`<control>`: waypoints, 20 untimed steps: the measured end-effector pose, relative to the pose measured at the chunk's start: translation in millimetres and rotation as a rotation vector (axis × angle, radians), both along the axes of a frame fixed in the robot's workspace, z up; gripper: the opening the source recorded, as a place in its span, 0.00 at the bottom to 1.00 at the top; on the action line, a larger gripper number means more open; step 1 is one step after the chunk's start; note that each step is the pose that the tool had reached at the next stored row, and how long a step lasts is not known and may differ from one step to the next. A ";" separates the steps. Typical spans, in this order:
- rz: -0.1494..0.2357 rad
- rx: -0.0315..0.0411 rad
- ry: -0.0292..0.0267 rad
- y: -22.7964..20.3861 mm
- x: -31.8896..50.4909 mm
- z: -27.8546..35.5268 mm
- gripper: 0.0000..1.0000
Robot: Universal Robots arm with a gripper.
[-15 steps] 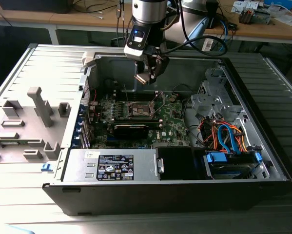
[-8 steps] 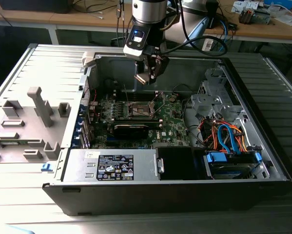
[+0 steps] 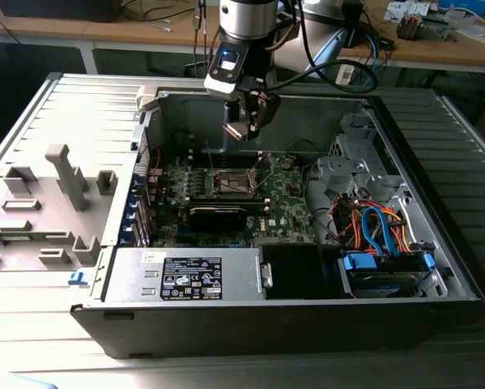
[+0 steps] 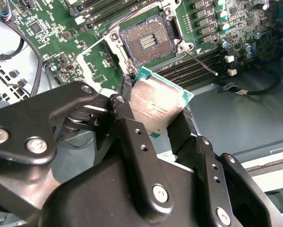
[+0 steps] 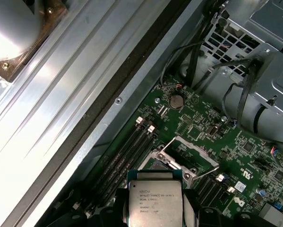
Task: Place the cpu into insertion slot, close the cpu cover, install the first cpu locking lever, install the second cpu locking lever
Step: 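Place the cpu into insertion slot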
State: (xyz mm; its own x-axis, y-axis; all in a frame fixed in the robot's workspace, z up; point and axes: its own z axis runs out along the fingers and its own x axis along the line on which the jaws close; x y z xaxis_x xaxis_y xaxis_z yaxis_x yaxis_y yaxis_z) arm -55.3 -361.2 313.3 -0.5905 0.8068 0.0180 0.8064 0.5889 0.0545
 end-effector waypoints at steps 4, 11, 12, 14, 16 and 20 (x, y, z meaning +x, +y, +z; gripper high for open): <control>-0.007 -0.0001 0.0000 0.0 0.0 -0.1 0.55; -0.025 0.0000 0.0000 0.0 0.0 -0.2 0.55; -0.029 0.0000 0.0000 0.0 0.0 -0.3 0.55; -0.037 0.0001 0.0000 0.0 0.0 -0.3 0.55; -0.045 0.0000 0.0000 0.0 0.0 -0.4 0.55; -0.059 0.0000 0.0000 0.0 0.0 -0.5 0.55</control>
State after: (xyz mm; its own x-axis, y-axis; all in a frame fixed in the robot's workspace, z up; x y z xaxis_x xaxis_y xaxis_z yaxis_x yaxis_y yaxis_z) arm -55.3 -361.2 312.8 -0.5420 0.8402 0.0180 0.8396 0.5404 0.0545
